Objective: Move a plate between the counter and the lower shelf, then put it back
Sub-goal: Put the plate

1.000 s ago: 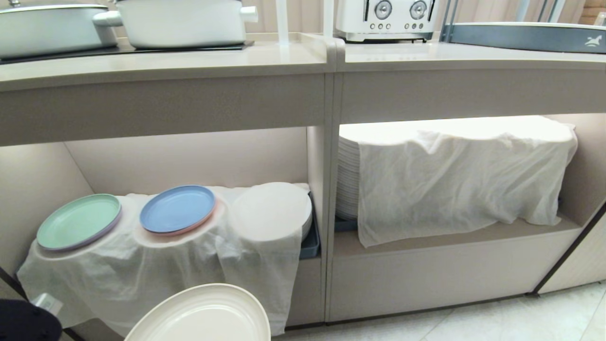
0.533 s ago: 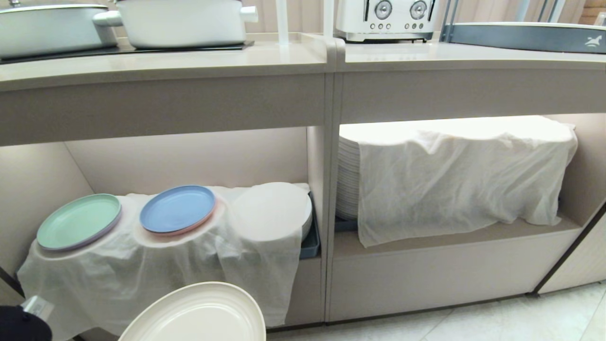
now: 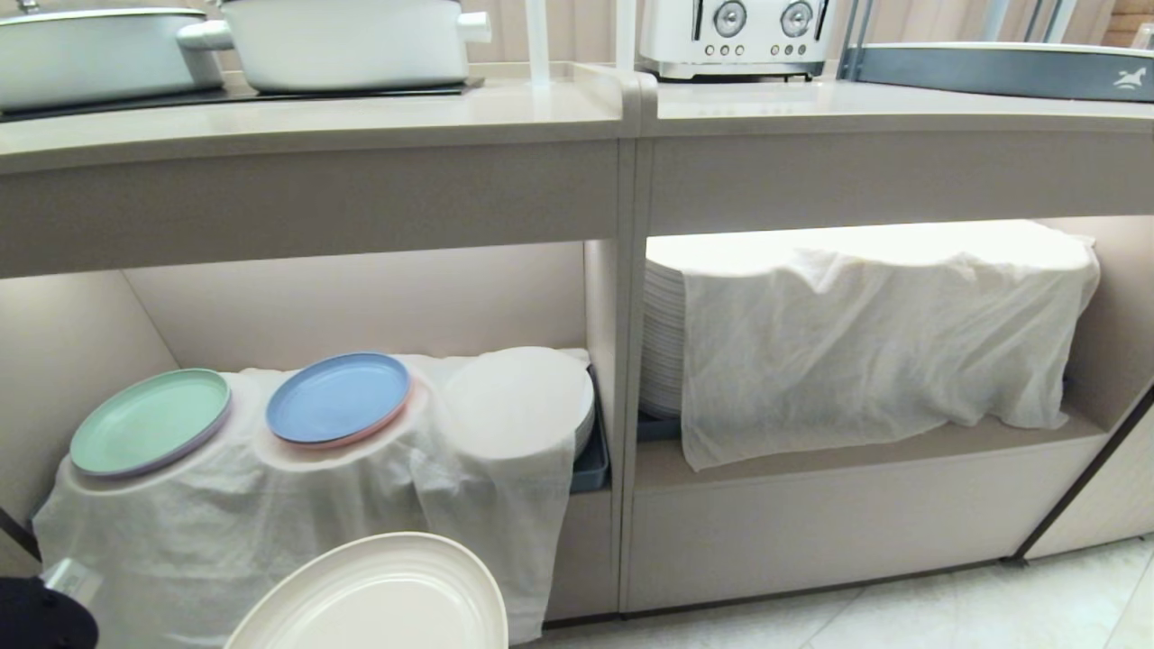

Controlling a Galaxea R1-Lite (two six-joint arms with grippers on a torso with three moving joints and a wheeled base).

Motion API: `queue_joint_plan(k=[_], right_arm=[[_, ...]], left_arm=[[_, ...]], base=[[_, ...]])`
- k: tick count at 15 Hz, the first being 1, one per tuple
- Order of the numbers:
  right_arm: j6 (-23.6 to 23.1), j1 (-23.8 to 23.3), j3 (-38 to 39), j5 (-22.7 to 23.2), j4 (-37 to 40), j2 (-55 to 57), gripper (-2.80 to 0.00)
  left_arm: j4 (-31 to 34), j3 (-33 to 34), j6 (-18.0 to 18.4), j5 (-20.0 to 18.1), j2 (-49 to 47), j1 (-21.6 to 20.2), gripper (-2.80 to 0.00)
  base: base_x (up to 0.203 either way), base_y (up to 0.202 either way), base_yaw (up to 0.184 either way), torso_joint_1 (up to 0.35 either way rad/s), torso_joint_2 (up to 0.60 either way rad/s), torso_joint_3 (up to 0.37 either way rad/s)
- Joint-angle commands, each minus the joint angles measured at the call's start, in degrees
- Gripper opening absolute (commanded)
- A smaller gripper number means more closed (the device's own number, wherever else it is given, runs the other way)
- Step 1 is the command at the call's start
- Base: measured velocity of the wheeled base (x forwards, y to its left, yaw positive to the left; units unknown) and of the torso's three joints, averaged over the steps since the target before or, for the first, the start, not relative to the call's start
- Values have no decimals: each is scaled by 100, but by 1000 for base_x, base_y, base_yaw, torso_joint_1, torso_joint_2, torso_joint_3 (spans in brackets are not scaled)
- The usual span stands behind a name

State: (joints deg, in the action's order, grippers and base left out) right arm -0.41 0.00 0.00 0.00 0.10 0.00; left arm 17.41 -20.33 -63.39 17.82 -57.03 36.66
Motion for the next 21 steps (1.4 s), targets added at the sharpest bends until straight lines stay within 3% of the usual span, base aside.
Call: queue_joint_plan(k=[1, 8, 12, 21], right_arm=[[-2, 0, 0, 0, -1, 0, -280], [-20, 0, 0, 0, -10, 0, -280], [-38, 0, 0, 0, -10, 0, -280], [-46, 0, 0, 9, -10, 0, -280]], left_arm=[[8, 13, -33, 11, -36, -1, -280], [8, 3, -42, 11, -36, -27, -280], [8, 3, -42, 28, -36, -45, -280], [8, 3, -33, 72, -36, -106, -280]], base=[[0, 0, 0, 0, 0, 0], [0, 0, 0, 0, 0, 0], [0, 0, 0, 46, -219, -230], [0, 0, 0, 183, -492, -290]])
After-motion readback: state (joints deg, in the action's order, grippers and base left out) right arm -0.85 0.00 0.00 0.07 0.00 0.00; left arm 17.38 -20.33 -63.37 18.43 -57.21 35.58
